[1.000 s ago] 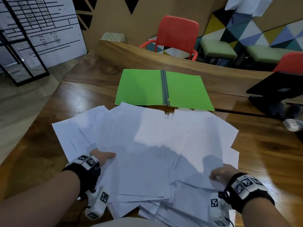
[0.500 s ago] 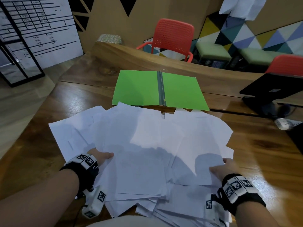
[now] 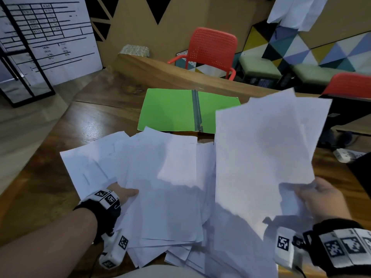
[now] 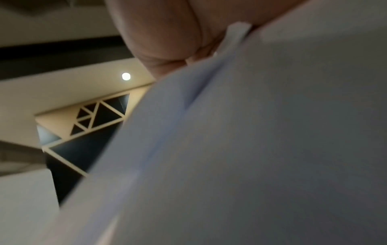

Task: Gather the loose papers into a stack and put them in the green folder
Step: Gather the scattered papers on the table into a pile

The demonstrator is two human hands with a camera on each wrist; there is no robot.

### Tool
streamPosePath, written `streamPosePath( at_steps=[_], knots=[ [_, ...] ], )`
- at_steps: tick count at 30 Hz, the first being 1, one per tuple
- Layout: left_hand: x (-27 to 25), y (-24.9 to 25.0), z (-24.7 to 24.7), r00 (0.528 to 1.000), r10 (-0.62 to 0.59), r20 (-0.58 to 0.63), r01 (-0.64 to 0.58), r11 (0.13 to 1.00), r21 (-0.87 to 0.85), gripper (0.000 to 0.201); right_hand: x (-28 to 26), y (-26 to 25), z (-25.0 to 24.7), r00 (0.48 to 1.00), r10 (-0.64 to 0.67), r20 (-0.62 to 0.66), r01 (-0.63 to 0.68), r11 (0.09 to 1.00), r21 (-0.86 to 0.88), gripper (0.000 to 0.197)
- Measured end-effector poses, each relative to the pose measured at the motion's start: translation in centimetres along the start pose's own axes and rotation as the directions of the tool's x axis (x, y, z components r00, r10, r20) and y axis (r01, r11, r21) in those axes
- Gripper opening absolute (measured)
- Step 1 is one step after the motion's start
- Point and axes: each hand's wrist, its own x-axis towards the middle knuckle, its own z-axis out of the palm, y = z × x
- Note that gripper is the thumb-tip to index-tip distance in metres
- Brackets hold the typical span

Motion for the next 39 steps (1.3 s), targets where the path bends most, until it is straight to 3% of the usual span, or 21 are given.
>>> streamPosePath(
  at_steps=[2,5,8,12,15,17,20,23,25,26,28,29,31,32,35,39],
  knots=[
    [0.1,-0.2,0.0,1.000,-0.003,0.020,0.003,1.000,0.024,0.059,-0.5,-1.1,-0.2,0.999,-0.035,-0.028,0.039,0.991,0.126,0.025],
    [0.2,-0.3,-0.1,0.998,0.030,0.049,-0.032,0.999,0.041,0.040,-1.1,-2.7,0.8,0.994,-0.109,-0.026,0.111,0.916,0.385,0.027],
    [0.0,-0.2,-0.2,0.998,-0.012,0.061,0.007,0.997,0.082,0.052,-1.4,-3.3,3.8,0.991,-0.118,0.069,0.057,0.813,0.579,0.027],
    [-0.1,-0.2,-0.6,0.994,-0.071,0.084,0.065,0.996,0.067,0.060,-1.1,-0.3,9.7,0.960,0.033,0.279,-0.145,0.910,0.389,0.030],
    [0.6,-0.3,-0.8,0.990,-0.070,0.122,0.077,0.995,-0.056,0.054,-1.0,2.9,13.0,0.931,0.110,0.348,-0.102,0.994,-0.043,0.010],
    [0.3,-0.3,-0.8,0.988,-0.032,0.149,0.059,0.982,-0.177,0.058,-1.9,3.9,14.5,0.893,0.176,0.414,-0.096,0.973,-0.208,0.024],
    [-0.8,-0.3,-0.2,0.992,-0.012,0.127,0.037,0.980,-0.196,0.056,-3.8,3.1,16.6,0.867,0.174,0.467,-0.028,0.952,-0.304,0.047],
    [0.5,-1.2,0.6,0.994,-0.014,0.112,0.031,0.988,-0.152,0.070,-5.3,1.6,18.1,0.814,0.150,0.562,0.045,0.947,-0.318,0.036],
    [0.7,-1.4,0.7,0.995,-0.038,0.097,0.046,0.995,-0.085,0.085,-4.8,1.3,17.8,0.820,0.160,0.550,0.020,0.952,-0.307,0.020],
    [0.8,-1.6,0.7,0.996,-0.039,0.085,0.045,0.997,-0.064,0.084,-4.2,1.3,17.2,0.845,0.183,0.502,-0.025,0.952,-0.305,0.021],
    [1.0,-1.5,0.5,0.999,-0.017,0.044,0.020,0.998,-0.057,0.070,-2.5,1.8,15.4,0.913,0.296,0.282,-0.176,0.906,-0.384,0.043],
    [1.2,-1.5,0.3,1.000,-0.008,0.025,0.010,0.998,-0.064,0.065,-1.8,2.2,14.0,0.922,0.357,0.147,-0.255,0.849,-0.463,0.052],
    [1.6,-1.4,0.0,1.000,-0.004,0.002,0.004,0.996,-0.086,0.066,-0.8,3.2,11.4,0.897,0.438,-0.054,-0.402,0.762,-0.508,0.058],
    [1.7,-1.3,-0.2,1.000,-0.006,-0.006,0.005,0.996,-0.085,0.069,-0.4,3.8,10.5,0.887,0.456,-0.078,-0.436,0.769,-0.466,0.058],
    [2.1,-1.3,-0.2,1.000,-0.004,0.001,0.004,0.999,-0.045,0.078,0.2,5.0,9.6,0.880,0.471,0.057,-0.417,0.825,-0.381,0.050],
    [2.2,-1.1,0.2,1.000,-0.012,0.013,0.012,1.000,0.002,0.084,0.0,5.1,10.1,0.912,0.353,0.207,-0.288,0.913,-0.289,0.040]
  ],
)
